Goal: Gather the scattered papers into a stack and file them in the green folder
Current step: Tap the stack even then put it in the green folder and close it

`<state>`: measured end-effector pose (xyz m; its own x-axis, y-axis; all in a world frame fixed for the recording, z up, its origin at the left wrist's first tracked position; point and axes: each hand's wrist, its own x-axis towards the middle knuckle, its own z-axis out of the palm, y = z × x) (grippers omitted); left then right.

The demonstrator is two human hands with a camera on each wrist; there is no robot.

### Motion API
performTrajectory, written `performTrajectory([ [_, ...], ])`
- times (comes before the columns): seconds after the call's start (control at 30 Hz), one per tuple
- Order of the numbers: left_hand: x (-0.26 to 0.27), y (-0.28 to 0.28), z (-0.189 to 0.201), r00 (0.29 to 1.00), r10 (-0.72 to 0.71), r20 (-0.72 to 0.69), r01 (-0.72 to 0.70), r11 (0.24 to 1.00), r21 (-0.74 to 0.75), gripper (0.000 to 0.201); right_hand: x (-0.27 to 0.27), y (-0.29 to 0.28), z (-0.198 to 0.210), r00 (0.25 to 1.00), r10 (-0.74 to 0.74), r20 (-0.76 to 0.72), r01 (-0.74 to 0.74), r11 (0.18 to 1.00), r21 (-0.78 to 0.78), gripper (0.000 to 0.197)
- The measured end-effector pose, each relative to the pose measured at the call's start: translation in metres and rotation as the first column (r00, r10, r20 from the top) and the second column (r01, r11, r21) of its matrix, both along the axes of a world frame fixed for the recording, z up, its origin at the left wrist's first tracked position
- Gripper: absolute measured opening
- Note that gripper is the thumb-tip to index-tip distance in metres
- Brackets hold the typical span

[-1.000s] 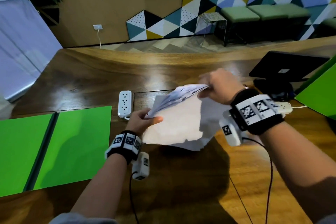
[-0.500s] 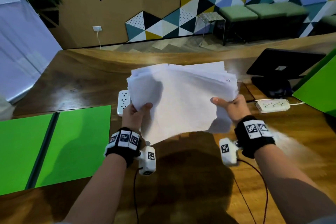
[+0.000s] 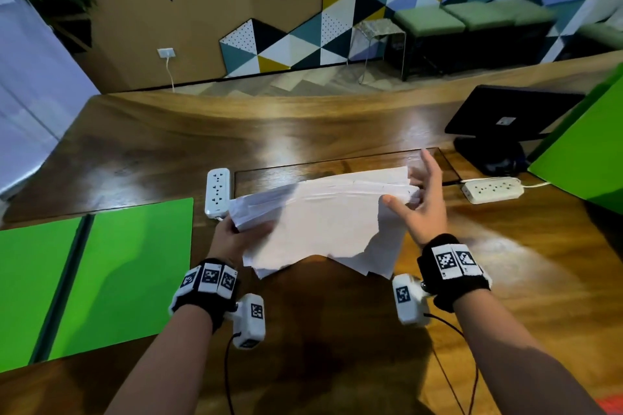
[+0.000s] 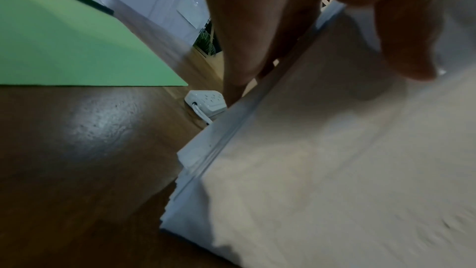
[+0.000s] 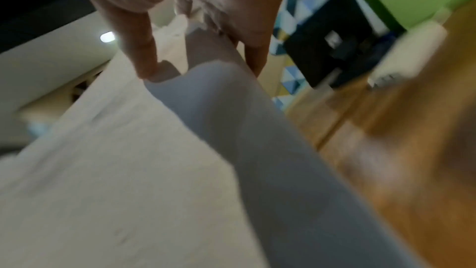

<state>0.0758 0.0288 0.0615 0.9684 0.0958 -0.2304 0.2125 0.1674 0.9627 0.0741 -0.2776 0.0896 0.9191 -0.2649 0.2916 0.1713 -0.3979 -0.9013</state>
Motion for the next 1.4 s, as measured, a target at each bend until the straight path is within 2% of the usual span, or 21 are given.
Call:
performTrajectory([
  [0.07,0.0,0.001,-0.001,0.999,-0.033,0.008,0.033,0.999,-0.011,0.054,-0.001,0.002,0.014,0.994,0.103,0.036,-0.087,0.949,-0.304,0.083],
  [0.17,0.0,0.002,-0.003,0.998,-0.058,0.008,0.058,0.998,-0.029,0.051,0.002,0.009,0.027,0.988,0.15,0.045,-0.095,0.803,-0.589,0.048],
  [0.23,0.001,0.002,-0.005,0.998,-0.058,0.004,0.058,0.998,-0.019,0.042,0.006,0.011,0.028,0.986,0.138,0.095,-0.046,0.771,-0.635,0.031],
  [0.33,0.004,0.005,-0.008,0.998,-0.053,-0.02,0.053,0.999,0.0,0.041,0.01,0.011,0.023,0.972,0.152,0.177,-0.016,0.798,-0.603,0.011],
  [0.5,0.008,0.008,-0.011,0.998,-0.044,-0.053,0.044,0.999,0.011,0.058,0.007,0.007,0.015,0.976,0.099,0.194,0.034,0.809,-0.587,0.01],
  [0.63,0.01,0.008,-0.013,0.998,-0.041,-0.056,0.042,0.999,0.018,0.058,0.003,-0.002,0.008,0.976,0.03,0.216,0.086,0.857,-0.508,0.012],
  [0.77,0.012,0.008,-0.012,0.997,-0.053,-0.051,0.054,0.998,0.012,0.058,0.0,-0.009,-0.001,0.985,-0.054,0.166,0.107,0.938,-0.328,0.013],
  [0.83,0.012,0.008,-0.012,0.997,-0.064,-0.051,0.064,0.998,0.008,0.057,-0.001,-0.012,-0.004,0.991,-0.087,0.105,0.105,0.978,-0.178,0.015],
  [0.87,0.013,0.008,-0.012,0.996,-0.069,-0.054,0.069,0.998,0.005,0.057,0.0,-0.012,-0.005,0.994,-0.089,0.056,0.093,0.993,-0.068,0.022],
  [0.93,0.013,0.008,-0.014,0.995,-0.071,-0.067,0.07,0.997,-0.008,0.057,0.0,-0.013,-0.007,0.999,-0.039,-0.035,0.044,0.99,0.137,0.031],
  [0.97,0.014,0.009,-0.015,0.995,-0.068,-0.074,0.067,0.998,-0.013,0.058,-0.003,-0.011,-0.006,0.998,-0.004,-0.06,0.018,0.972,0.234,0.028],
  [1.0,0.013,0.009,-0.015,0.995,-0.068,-0.079,0.066,0.998,-0.021,0.059,-0.005,-0.01,-0.006,0.997,0.033,-0.076,-0.003,0.932,0.363,0.013],
  [1.03,0.013,0.009,-0.016,0.995,-0.07,-0.077,0.068,0.997,-0.031,0.06,-0.007,-0.011,-0.008,0.994,0.067,-0.091,-0.015,0.876,0.482,0.015],
  [1.1,0.013,0.009,-0.017,0.994,-0.078,-0.071,0.075,0.996,-0.042,0.059,-0.005,-0.015,-0.017,0.98,0.126,-0.153,-0.009,0.799,0.601,0.077],
  [1.13,0.013,0.008,-0.017,0.994,-0.082,-0.07,0.079,0.996,-0.042,0.057,-0.007,-0.017,-0.019,0.975,0.14,-0.173,-0.009,0.801,0.598,0.098],
  [1.17,0.013,0.008,-0.017,0.994,-0.089,-0.064,0.087,0.996,-0.037,0.052,-0.007,-0.019,-0.022,0.967,0.148,-0.206,-0.01,0.834,0.552,0.109],
  [1.2,0.013,0.007,-0.017,0.994,-0.095,-0.06,0.093,0.995,-0.031,0.046,-0.008,-0.02,-0.022,0.957,0.171,-0.236,-0.037,0.874,0.485,0.108],
  [1.27,0.014,0.005,-0.016,0.993,-0.103,-0.057,0.103,0.995,-0.011,0.037,-0.018,-0.02,-0.026,0.924,0.24,-0.299,-0.117,0.919,0.376,0.094],
  [1.33,0.015,0.005,-0.018,0.992,-0.108,-0.066,0.108,0.994,-0.013,0.034,-0.027,-0.02,-0.03,0.894,0.3,-0.334,-0.172,0.915,0.364,0.097],
  [1.4,0.016,0.007,-0.02,0.991,-0.099,-0.093,0.097,0.995,-0.026,0.034,-0.029,-0.021,-0.038,0.892,0.276,-0.359,-0.155,0.931,0.331,0.103],
])
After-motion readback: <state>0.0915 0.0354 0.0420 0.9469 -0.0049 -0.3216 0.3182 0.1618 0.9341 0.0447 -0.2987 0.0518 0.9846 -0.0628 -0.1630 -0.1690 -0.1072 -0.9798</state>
